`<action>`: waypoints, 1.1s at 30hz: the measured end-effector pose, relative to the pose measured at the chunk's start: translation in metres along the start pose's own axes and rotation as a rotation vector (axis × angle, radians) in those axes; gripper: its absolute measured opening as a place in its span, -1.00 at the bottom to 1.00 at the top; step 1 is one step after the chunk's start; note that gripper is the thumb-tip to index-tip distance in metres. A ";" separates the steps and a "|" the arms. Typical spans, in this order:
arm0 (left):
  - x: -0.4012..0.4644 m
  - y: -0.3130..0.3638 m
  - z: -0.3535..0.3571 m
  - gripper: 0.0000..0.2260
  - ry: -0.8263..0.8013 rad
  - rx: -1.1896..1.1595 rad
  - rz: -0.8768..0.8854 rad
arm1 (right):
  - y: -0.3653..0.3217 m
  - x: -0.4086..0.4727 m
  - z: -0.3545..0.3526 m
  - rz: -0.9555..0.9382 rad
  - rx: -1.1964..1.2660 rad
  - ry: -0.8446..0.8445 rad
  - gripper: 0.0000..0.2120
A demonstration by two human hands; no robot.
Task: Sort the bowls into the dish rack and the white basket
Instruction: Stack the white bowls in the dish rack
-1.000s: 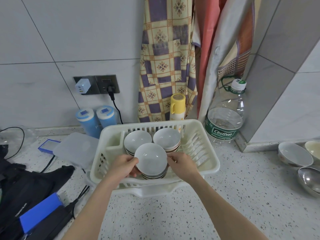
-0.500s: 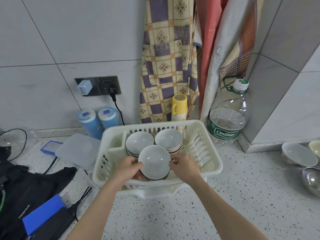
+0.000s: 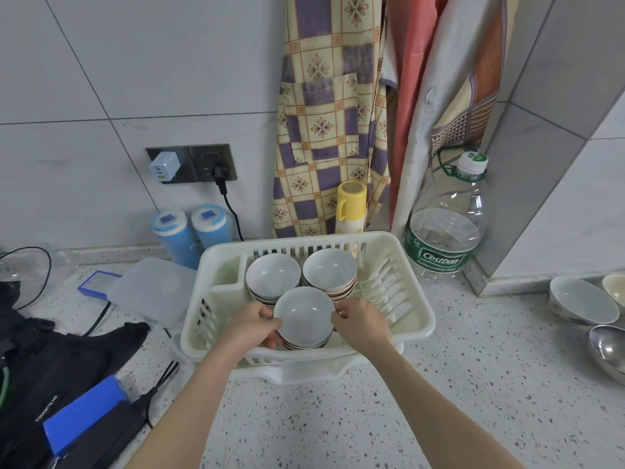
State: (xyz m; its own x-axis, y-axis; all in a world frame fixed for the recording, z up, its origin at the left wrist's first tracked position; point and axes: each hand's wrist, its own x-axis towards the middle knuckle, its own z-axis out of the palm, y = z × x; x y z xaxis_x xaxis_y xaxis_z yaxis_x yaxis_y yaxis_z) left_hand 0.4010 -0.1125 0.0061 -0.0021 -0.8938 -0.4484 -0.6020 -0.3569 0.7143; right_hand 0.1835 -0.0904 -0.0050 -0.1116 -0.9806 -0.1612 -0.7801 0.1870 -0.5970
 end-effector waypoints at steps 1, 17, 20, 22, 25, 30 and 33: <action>0.001 -0.001 0.000 -0.87 0.000 0.012 0.004 | 0.000 0.000 0.001 0.003 -0.003 0.010 -0.81; 0.008 0.001 0.008 -0.64 0.113 0.069 -0.088 | -0.006 0.012 -0.003 0.197 0.021 -0.232 -0.53; 0.012 0.000 0.010 -0.61 0.114 0.058 -0.096 | -0.006 0.013 -0.005 0.214 0.050 -0.263 -0.51; 0.012 -0.001 0.009 -0.59 0.111 0.042 -0.100 | -0.005 0.013 -0.006 0.214 0.065 -0.276 -0.50; 0.013 -0.002 0.009 -0.63 0.108 0.000 -0.105 | -0.005 0.012 -0.008 0.195 0.116 -0.287 -0.49; 0.010 -0.004 0.009 -0.64 0.148 -0.027 -0.071 | -0.007 0.008 -0.007 0.189 0.032 -0.255 -0.52; 0.002 -0.008 0.012 -0.59 0.306 0.093 0.024 | -0.007 0.002 -0.005 0.155 0.006 -0.079 -0.60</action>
State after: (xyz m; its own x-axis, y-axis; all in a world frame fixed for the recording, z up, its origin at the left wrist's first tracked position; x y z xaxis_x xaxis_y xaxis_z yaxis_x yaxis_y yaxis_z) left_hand 0.3964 -0.1087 -0.0067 0.2145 -0.9470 -0.2391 -0.6750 -0.3207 0.6645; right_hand 0.1859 -0.0936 0.0028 -0.1813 -0.9324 -0.3126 -0.7536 0.3360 -0.5649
